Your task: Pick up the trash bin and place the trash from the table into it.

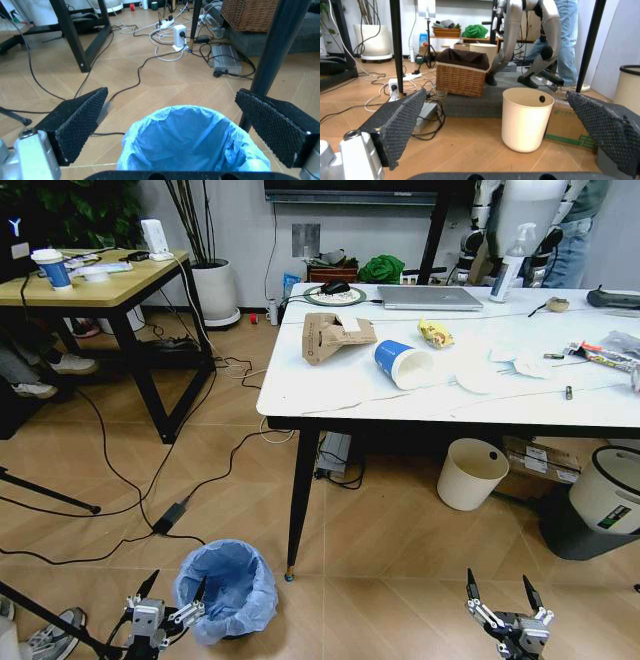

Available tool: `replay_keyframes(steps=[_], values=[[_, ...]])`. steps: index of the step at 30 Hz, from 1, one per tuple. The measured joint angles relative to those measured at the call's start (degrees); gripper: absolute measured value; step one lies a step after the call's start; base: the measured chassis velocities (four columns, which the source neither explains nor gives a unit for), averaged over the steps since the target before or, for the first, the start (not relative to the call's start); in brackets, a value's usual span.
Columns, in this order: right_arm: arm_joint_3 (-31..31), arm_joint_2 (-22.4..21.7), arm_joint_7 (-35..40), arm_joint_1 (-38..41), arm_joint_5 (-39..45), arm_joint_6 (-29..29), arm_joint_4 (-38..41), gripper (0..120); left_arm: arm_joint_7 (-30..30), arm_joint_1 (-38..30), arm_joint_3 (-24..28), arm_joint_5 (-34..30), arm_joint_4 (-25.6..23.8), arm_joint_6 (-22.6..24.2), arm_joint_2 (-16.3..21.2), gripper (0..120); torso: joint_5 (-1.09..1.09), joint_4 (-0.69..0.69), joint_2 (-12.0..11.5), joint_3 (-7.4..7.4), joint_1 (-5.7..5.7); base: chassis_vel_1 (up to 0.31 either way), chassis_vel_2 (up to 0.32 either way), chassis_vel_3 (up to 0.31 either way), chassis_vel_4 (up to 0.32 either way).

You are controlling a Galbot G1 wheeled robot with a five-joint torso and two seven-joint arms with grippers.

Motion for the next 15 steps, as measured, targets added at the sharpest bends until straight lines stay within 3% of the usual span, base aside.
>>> replay_keyframes(steps=[15], values=[[-0.3, 0.2, 0.1, 0.5, 0.0, 0.0, -0.5, 100, 0.0, -0.2, 0.1, 0.2, 0.3, 0.1, -0.1, 100, 0.00, 0.00, -3.3, -2.20, -1.13, 0.000, 0.000, 0.000, 0.000]])
